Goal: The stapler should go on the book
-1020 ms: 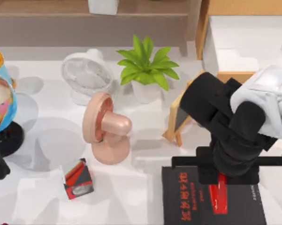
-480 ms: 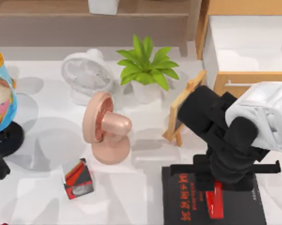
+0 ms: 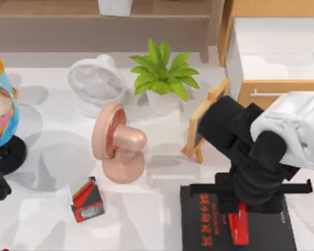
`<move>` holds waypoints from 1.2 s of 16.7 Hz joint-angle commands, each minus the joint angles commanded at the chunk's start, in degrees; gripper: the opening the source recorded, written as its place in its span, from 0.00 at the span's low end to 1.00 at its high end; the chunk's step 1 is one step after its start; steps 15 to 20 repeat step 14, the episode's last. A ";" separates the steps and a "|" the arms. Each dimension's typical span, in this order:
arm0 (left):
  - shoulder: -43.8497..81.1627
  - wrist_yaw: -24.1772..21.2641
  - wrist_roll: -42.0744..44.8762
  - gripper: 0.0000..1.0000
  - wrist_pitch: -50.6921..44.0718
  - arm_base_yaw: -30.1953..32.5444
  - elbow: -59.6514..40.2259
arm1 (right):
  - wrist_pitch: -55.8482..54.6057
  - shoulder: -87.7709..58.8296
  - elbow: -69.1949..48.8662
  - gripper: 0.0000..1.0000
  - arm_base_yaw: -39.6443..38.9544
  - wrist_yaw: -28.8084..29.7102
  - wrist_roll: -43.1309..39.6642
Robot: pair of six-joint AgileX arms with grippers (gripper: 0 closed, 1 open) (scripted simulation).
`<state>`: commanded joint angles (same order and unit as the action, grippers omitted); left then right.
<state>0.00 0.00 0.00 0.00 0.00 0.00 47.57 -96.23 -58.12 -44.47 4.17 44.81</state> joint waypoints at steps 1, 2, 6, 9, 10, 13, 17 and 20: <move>0.00 0.00 0.00 1.00 0.00 0.00 0.00 | 0.00 0.00 0.00 0.45 0.00 0.00 0.00; 0.00 0.00 0.00 1.00 0.00 0.00 0.00 | 0.00 0.00 0.00 0.53 0.00 0.00 0.00; 0.00 0.00 0.00 1.00 0.00 0.00 0.00 | 0.00 0.00 0.00 0.83 0.00 0.00 0.00; 0.00 0.00 0.00 1.00 0.00 0.00 0.00 | 0.00 0.00 0.00 1.00 0.00 0.00 0.00; 0.00 0.00 0.00 1.00 0.00 0.00 0.00 | 0.00 0.00 0.00 1.00 0.00 0.00 0.00; 0.00 0.00 0.00 1.00 0.00 0.00 0.00 | 0.00 0.00 0.00 1.00 0.00 0.00 0.00; 0.00 0.00 0.00 1.00 0.00 0.00 0.00 | 0.00 0.00 0.00 1.00 0.00 0.00 0.00; 0.00 0.00 0.00 1.00 0.00 0.00 0.00 | 0.00 0.00 0.00 1.00 0.00 0.00 0.00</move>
